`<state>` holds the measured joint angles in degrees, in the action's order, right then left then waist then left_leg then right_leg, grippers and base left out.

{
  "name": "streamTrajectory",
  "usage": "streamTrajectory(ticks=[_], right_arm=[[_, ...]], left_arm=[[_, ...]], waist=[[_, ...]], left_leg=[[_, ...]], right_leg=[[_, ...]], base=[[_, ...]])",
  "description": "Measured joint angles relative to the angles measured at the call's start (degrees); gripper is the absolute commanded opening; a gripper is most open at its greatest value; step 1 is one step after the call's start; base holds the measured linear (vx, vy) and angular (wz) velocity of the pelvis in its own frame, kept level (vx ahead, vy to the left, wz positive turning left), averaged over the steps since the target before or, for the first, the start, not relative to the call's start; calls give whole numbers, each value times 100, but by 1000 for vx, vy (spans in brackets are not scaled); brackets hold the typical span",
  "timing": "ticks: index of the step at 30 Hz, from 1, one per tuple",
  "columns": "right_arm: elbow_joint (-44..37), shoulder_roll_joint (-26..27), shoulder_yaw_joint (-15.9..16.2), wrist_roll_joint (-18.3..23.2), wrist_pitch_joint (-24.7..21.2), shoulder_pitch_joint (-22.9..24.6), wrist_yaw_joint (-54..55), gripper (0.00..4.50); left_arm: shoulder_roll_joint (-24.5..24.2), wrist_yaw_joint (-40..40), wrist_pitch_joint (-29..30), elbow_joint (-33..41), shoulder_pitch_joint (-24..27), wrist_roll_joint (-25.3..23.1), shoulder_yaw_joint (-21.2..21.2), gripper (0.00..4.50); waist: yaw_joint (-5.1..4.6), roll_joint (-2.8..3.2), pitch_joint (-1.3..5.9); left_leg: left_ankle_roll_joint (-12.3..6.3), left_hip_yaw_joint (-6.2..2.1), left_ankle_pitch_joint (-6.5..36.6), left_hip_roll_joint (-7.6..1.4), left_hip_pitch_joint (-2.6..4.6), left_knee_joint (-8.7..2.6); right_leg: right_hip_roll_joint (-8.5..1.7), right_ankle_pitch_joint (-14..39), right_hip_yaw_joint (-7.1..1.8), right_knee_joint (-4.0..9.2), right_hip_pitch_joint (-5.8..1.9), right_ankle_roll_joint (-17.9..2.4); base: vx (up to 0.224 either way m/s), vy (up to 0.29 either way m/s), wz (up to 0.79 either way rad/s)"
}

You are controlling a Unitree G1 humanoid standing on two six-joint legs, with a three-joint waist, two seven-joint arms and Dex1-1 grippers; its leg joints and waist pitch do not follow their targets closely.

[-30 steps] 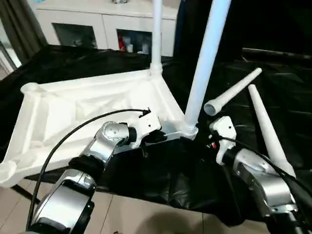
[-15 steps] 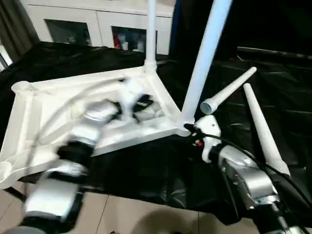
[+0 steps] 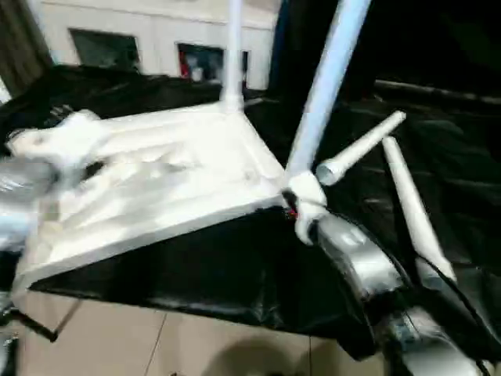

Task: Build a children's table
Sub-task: Rotate leg to tighten, then rotate table base

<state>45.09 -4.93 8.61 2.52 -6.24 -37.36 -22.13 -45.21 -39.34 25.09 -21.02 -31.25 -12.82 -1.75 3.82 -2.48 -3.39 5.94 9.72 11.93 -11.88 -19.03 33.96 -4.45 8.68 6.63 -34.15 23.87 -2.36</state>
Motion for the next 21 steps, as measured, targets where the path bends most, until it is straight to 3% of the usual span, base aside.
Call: streamTrajectory(ticks=[6,10,14,21], right_arm=[[1419,148,-424,15,508,-818,946,385],[1633,124,-598,42,764,-1016,891,385],[1631,123,-595,31,925,-988,695,385],[1138,-56,-528,-37,1009,-281,423,385]], left_arm=[[-340,395,-88,-232,120,-338,50,202],[-301,388,-154,-228,242,-269,44,202],[-20,344,-284,-239,250,-212,175,202],[117,266,-819,-974,1,-374,692,202]], waist=[[100,7,-5],[129,3,-2],[126,-6,3],[111,3,-2]], left_leg=[[17,-2,-10,0,-4,0],[18,-3,-11,-1,-6,0],[17,-2,-11,0,-8,1],[17,-3,-11,-2,-7,0]], right_leg=[[1,-15,-4,-12,0,-25],[1,-22,-5,-16,0,-40],[2,-18,-6,-19,2,-45],[8,-6,-7,-25,7,-47]], base=[[0,0,0],[0,0,0],[0,0,0],[0,0,0]])
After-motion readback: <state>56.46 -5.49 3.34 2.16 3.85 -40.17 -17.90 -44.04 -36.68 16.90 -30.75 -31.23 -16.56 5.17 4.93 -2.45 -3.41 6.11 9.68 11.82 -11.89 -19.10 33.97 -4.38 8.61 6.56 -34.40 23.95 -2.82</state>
